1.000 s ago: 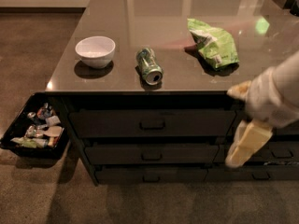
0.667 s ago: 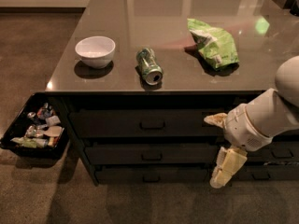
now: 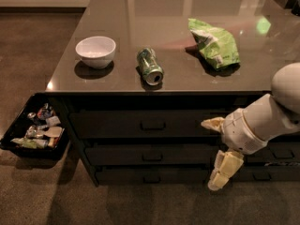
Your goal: Open bottom drawer
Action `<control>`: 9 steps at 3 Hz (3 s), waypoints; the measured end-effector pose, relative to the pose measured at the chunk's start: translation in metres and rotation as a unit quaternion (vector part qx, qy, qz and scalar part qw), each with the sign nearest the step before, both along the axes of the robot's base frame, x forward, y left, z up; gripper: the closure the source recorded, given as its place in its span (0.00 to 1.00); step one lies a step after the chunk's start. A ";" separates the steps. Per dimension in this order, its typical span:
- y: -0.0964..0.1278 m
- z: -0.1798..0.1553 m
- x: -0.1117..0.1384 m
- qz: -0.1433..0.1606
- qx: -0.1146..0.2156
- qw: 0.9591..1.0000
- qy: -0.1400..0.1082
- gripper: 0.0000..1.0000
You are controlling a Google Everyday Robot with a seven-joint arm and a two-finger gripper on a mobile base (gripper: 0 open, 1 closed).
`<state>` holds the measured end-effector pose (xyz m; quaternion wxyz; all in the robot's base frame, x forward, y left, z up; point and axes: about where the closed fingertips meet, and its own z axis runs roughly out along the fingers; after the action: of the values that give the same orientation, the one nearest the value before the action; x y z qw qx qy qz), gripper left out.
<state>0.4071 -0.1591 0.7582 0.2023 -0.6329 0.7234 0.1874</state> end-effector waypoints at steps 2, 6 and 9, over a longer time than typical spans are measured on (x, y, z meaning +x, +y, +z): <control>0.005 -0.134 -0.016 -0.015 0.063 0.998 0.015 0.00; -0.002 -0.268 0.008 -0.041 0.101 0.994 -0.005 0.00; -0.004 -0.345 0.020 -0.069 0.091 0.992 -0.048 0.00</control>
Offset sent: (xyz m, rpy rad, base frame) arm 0.0281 -0.0053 -0.2388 0.1635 -0.1378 -0.2080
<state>0.4269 -0.1626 0.4135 0.3064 -0.5684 0.7349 0.2074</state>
